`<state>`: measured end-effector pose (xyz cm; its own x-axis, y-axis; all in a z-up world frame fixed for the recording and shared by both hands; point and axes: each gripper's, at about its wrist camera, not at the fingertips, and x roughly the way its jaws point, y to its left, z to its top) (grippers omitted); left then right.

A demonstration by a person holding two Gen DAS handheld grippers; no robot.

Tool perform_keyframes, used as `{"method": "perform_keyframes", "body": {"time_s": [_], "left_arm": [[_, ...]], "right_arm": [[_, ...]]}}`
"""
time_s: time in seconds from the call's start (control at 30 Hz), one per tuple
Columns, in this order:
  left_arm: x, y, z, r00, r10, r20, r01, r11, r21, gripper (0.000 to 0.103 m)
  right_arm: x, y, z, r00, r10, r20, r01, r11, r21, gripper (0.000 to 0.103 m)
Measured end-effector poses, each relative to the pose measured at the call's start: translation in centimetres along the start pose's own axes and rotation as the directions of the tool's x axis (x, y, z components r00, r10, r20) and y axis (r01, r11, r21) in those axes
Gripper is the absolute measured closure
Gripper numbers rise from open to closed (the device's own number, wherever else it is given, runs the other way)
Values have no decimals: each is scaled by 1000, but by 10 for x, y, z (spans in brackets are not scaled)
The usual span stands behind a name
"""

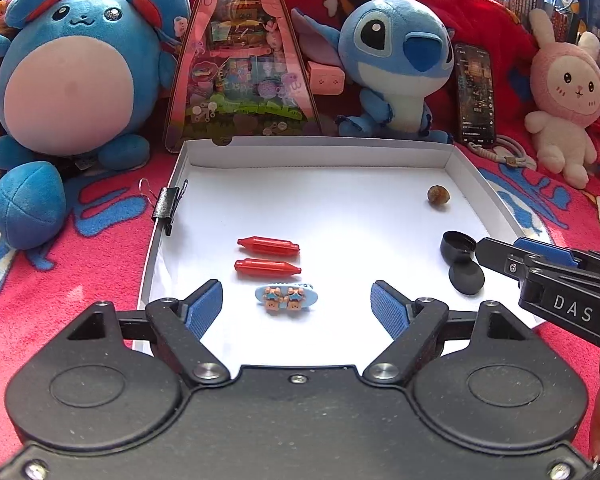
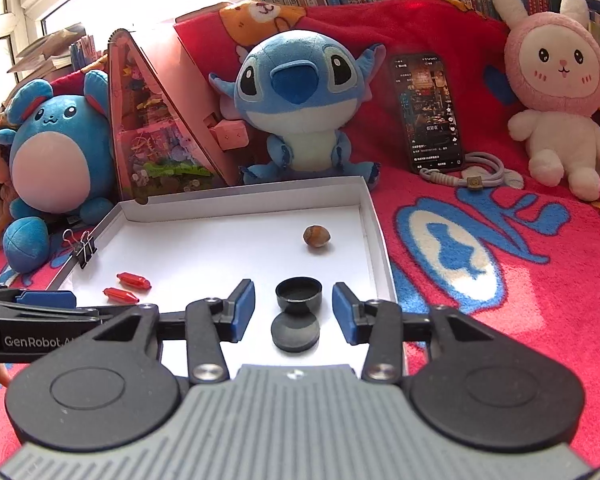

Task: Organize rigid objects
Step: 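Withdraw both tools from the box toward the remaining objects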

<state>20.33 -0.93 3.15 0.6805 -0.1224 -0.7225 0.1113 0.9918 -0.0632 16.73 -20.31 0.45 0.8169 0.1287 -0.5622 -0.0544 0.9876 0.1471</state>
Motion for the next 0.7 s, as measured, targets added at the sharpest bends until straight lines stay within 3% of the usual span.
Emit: {"method": "perform_keyframes", "body": {"time_s": [0.2,0.4,0.7], "left_arm": [[-27,-5,-15,999,-20,46,19,1000,22,18],[-42,-6,-36,998,-47,41,46,999,8,17],[-65,-8,-57,995,-37,95,36,999,12,17]], "right_arm": [[-27,2,-12,999,31,36,-30,999,-30,37],[-49,5,-25,997,50,62,-47,997,-59,33],[-71,10,-42,994,66,83,-58,993,-99,30]]}}
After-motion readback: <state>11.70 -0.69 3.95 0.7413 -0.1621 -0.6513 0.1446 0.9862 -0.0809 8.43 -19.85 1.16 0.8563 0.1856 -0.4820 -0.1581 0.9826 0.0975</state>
